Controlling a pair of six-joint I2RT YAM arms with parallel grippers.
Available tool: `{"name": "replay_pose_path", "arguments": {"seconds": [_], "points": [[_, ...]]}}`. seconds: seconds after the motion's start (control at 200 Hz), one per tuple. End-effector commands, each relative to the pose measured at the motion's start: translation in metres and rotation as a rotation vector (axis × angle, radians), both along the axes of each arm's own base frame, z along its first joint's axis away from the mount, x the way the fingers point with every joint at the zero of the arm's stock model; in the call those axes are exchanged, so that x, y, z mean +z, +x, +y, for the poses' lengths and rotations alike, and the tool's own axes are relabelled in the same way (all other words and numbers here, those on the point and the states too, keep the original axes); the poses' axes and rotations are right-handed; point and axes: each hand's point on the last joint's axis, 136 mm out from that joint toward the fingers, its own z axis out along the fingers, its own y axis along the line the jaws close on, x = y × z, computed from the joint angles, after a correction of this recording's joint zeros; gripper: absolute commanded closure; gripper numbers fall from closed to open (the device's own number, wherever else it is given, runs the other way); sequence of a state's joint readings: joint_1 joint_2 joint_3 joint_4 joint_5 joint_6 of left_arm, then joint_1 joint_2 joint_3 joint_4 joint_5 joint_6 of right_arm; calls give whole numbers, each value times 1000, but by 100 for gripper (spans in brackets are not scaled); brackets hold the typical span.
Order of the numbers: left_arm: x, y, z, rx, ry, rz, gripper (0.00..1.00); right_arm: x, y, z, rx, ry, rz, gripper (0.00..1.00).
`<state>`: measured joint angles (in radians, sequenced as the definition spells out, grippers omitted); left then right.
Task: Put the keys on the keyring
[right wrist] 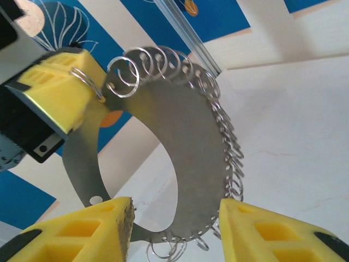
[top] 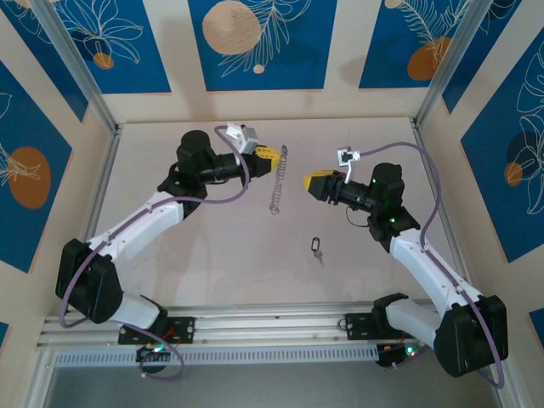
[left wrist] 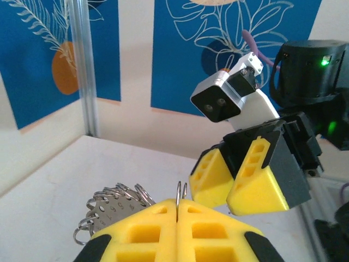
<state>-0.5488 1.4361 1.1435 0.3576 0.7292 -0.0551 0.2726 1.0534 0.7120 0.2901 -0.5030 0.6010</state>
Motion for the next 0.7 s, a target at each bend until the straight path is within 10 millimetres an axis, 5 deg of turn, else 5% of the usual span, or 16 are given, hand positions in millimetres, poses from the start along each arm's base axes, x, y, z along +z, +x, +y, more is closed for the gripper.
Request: {"name": "replay_pose_path", "arguments": {"seconds": [0.0, 0.415, 0.695], "points": [[21, -3, 5, 75, 11, -162, 100, -2, 0, -3, -16, -3, -7, 54], [17, -5, 1, 74, 32, -169, 100, -15, 8, -7, -59, -20, 60, 56], [6, -4, 5, 101, 16, -77, 100, -91, 12, -40, -285, -184, 423, 55]]}}
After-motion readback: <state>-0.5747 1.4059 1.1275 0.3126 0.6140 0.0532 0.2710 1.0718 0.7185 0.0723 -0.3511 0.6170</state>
